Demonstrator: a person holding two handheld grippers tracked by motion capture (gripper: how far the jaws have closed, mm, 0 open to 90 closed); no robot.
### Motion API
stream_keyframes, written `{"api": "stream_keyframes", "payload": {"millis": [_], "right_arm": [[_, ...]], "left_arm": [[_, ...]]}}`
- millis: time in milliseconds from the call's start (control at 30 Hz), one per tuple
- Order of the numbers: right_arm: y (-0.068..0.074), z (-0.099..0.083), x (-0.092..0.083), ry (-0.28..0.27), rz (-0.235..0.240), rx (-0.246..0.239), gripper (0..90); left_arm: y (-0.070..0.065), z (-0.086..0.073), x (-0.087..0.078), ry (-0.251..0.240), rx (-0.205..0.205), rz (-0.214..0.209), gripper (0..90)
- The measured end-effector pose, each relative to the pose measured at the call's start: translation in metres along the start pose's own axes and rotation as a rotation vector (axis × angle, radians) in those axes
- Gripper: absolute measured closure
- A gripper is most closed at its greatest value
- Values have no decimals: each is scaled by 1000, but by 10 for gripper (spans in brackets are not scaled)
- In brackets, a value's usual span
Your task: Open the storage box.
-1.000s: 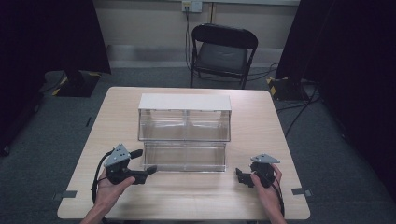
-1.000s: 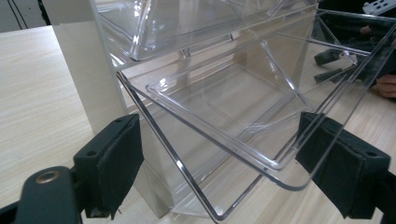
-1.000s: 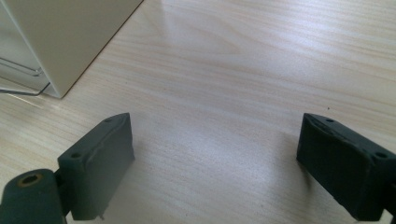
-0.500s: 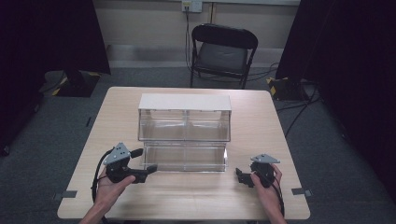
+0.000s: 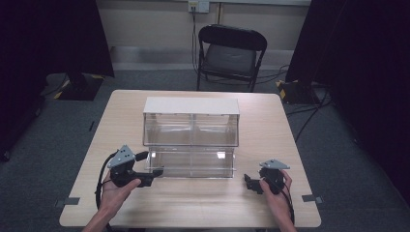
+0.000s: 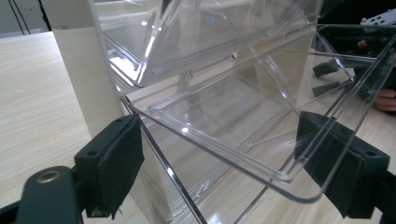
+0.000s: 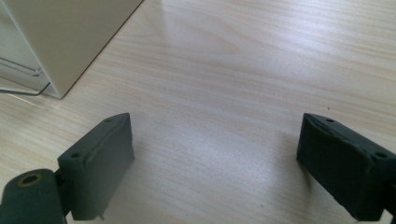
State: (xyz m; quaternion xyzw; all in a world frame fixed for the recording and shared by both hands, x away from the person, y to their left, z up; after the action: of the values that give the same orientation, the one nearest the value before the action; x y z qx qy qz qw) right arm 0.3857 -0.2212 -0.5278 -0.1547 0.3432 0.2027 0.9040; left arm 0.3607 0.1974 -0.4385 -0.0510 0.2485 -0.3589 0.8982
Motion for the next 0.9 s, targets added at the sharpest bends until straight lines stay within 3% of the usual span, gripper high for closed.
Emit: {"api": "stream_keyframes", "payload": {"millis": [533, 900], "right_arm": [[0, 0, 0, 0, 0, 0, 101], [0, 0, 0, 0, 0, 0, 101]], "left_arm": [[2, 12, -3, -32, -30, -2, 154], [2, 18, -4, -32, -13, 4, 154]]}}
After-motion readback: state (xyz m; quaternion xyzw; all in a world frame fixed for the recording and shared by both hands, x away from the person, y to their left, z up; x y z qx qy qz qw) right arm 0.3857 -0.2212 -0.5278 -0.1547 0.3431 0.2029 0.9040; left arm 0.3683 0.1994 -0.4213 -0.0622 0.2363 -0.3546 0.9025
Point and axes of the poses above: each handheld gripper's, and its own axes: x roughly forward along the jaws, z roughly out of its top, y roughly to its left, the point moved 4 cm from there along x, roughly forward along the jaws, and after that the axes turned 10 degrees about -x, right-handed, at the moved point
